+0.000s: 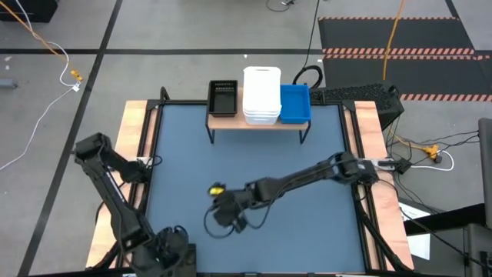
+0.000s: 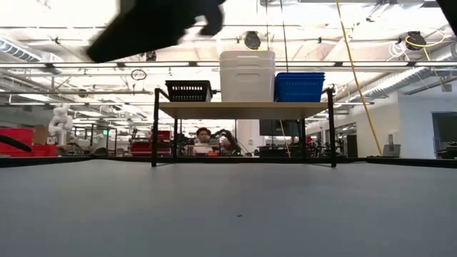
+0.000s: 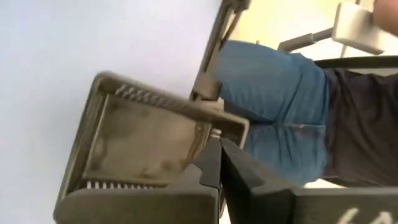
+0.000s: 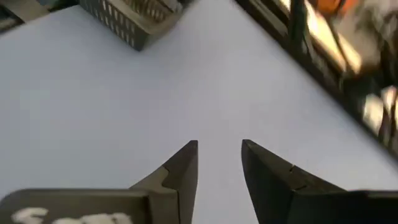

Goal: Stack baskets on shelf by color
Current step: Stack the right black bin on top of the other black bins on the shelf

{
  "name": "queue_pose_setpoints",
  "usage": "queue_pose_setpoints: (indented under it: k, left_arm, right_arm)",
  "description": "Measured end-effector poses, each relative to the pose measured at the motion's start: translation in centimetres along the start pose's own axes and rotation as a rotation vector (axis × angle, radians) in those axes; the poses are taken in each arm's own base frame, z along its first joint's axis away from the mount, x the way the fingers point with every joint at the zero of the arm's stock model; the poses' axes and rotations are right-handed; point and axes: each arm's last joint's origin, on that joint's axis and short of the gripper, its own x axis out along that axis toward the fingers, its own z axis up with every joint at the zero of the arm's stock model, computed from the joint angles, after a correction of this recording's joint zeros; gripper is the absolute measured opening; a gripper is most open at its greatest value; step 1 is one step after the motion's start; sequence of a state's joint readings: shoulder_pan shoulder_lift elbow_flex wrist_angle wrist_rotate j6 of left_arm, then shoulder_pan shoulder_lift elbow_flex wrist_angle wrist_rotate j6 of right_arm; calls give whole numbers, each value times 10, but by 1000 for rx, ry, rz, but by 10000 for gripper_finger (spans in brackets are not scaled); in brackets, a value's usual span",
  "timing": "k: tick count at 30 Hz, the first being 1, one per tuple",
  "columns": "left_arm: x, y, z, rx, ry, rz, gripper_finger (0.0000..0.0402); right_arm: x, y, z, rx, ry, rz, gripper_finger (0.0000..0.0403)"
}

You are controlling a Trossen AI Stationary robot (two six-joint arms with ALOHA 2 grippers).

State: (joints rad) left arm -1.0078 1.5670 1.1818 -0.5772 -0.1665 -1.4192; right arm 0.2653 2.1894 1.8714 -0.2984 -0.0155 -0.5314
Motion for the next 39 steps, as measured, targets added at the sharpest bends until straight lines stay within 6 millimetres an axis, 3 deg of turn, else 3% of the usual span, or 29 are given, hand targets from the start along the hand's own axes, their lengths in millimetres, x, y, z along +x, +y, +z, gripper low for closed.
queue_pose_setpoints:
  k: [5, 8, 13, 18, 21, 25, 29, 39]
  left_arm:
    - [4, -33, 10, 88, -43, -19, 9]
    - [19, -44, 9, 77, -82, -66, 19]
    - [39, -44, 7, 27, -65, -64, 45]
    - [39, -43, 16, -14, 40, -91, 103]
    - [39, -51, 21, -25, 75, -186, 142]
    - [34, -66, 21, 64, 79, -355, 168]
    - [32, -69, 13, 138, -14, -353, 170]
    - [31, -67, -2, 108, -290, -269, 170]
  right_arm:
    - [-56, 5, -20, 184, -5, -62, 87]
    - [-92, 23, -41, 265, -64, -190, 69]
    - [-145, 56, -93, 440, -272, -316, 51]
    - [-183, 87, -147, 626, -513, -339, 47]
    - [-203, 98, -169, 711, -628, -341, 47]
    - [-217, 113, -191, 798, -698, -304, 47]
    - [-216, 130, -205, 796, -669, -254, 47]
    - [-202, 138, -196, 789, -604, -219, 47]
